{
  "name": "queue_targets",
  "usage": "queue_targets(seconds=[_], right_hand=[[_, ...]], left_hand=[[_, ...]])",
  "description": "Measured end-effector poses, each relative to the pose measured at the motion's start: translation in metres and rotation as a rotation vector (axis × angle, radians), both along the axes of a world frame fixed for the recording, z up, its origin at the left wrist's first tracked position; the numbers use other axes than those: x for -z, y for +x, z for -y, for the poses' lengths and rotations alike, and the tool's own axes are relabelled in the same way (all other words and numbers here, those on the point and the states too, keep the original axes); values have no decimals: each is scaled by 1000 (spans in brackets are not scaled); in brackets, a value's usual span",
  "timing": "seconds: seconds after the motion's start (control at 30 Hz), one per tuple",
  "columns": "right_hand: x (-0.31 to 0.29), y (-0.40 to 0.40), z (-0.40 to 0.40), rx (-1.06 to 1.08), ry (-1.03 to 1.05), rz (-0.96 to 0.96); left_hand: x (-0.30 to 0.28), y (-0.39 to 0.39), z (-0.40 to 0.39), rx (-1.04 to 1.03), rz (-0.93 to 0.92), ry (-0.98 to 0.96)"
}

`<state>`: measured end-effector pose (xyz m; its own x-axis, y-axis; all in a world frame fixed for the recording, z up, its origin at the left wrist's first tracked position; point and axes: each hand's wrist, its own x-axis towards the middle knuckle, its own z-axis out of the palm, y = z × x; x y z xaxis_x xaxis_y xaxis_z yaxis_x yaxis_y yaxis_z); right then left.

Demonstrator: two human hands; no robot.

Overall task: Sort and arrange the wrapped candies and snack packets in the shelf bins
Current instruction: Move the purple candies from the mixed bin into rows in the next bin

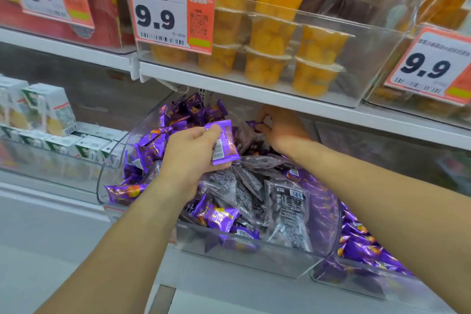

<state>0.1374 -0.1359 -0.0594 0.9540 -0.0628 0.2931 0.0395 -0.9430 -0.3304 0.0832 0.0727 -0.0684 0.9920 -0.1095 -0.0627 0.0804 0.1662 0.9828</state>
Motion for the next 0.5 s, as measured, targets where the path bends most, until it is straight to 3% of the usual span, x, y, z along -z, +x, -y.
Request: queue_targets(seconds=[0.17, 0.3, 0.5], right_hand=[[-13, -45, -7, -124, 151, -3], [-31, -125, 4, -348, 573, -65], [-31, -200, 39, -192, 967, -44]], left_hand=[[-10, -18, -2, 61, 112, 122], [-21, -35, -1, 242, 217, 203], [-33, -61, 23, 491, 331, 354]])
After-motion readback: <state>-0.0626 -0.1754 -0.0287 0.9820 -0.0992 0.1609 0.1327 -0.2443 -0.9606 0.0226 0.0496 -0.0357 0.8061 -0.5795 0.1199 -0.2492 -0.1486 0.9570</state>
